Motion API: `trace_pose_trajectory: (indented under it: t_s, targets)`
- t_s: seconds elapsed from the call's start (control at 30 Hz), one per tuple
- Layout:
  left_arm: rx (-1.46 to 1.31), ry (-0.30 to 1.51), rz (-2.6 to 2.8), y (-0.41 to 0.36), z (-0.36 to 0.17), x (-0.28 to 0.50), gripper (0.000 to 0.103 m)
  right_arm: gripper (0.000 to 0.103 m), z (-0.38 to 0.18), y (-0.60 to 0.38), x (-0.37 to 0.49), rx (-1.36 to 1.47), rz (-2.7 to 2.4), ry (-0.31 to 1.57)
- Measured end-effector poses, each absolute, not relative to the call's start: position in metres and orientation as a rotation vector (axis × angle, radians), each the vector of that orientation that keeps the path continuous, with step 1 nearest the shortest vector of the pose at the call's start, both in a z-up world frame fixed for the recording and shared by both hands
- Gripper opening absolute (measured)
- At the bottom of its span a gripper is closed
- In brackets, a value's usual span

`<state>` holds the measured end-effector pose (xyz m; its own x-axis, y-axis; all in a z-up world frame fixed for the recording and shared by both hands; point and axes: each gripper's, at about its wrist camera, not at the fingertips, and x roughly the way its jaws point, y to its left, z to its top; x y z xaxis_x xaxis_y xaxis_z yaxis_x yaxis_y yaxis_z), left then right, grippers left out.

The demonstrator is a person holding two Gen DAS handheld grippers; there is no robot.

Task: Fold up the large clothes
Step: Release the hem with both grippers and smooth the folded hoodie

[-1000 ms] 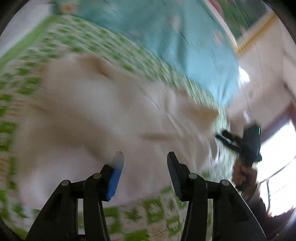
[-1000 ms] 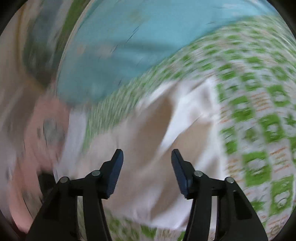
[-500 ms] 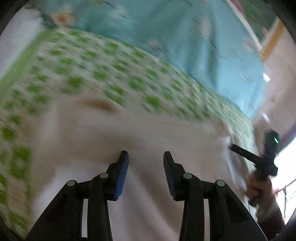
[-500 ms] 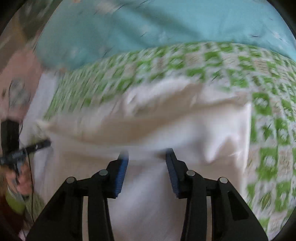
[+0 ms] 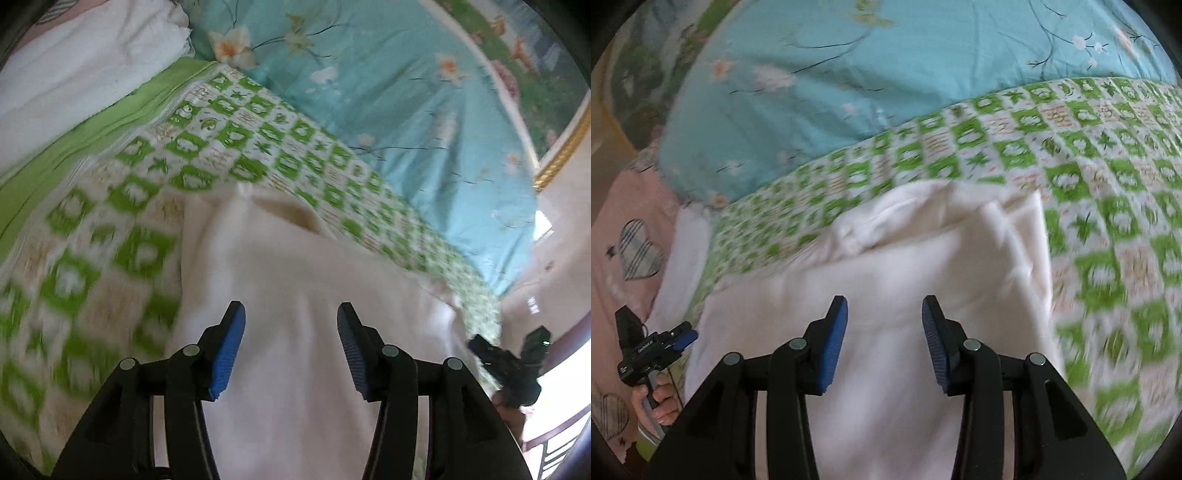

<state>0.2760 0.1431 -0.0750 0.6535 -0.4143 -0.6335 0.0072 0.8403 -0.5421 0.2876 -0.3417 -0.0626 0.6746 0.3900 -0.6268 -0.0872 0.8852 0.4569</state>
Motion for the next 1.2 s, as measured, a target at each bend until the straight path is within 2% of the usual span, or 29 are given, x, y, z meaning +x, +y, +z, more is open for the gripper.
trace_pose_trajectory:
  t_s: [0.23,0.37,0.67,0.8,0.93,1.0,1.07,1.13,1.2]
  targets:
    - [-0.557,0.886,-0.342,0.12,-0.081,0.187,0.058,0.043,-0.083,-0.308,0.237,0.451,0.354,0.823]
    - [-0.597,0.924,-0.355,0.112,-0.094,0.161,0.063,0.043,-0.097,-0.295,0.218,0.49,0.375,0.852]
    - [-0.699,0.953,-0.318,0.11,-0.125,0.164,0.072,0.043,-0.094,-0.275,0.202,0.474,0.408,0.854]
    - [-0.789,0.915,-0.297,0.123,-0.133,0.177,0.072,0.043,-0.091,-0.257,0.213,0.446,0.426,0.865]
    - [-0.801,0.867,-0.239,0.132,-0.132,0.191,0.072,0.02,-0.091,-0.234,0.235,0.427,0.452,0.876]
    - [-0.801,0.854,-0.219,0.135,-0.132,0.195,0.066,0.011,-0.09,-0.219,0.249,0.419,0.479,0.877]
    - [-0.788,0.852,-0.209,0.136,-0.132,0.202,0.06,0.01,-0.089,-0.205,0.26,0.399,0.494,0.878]
    - [-0.774,0.852,-0.202,0.138,-0.133,0.205,0.045,0.009,-0.09,-0.188,0.271,0.378,0.506,0.887]
    - [-0.773,0.86,-0.207,0.141,-0.135,0.209,0.016,0.008,-0.095,-0.172,0.279,0.342,0.515,0.903]
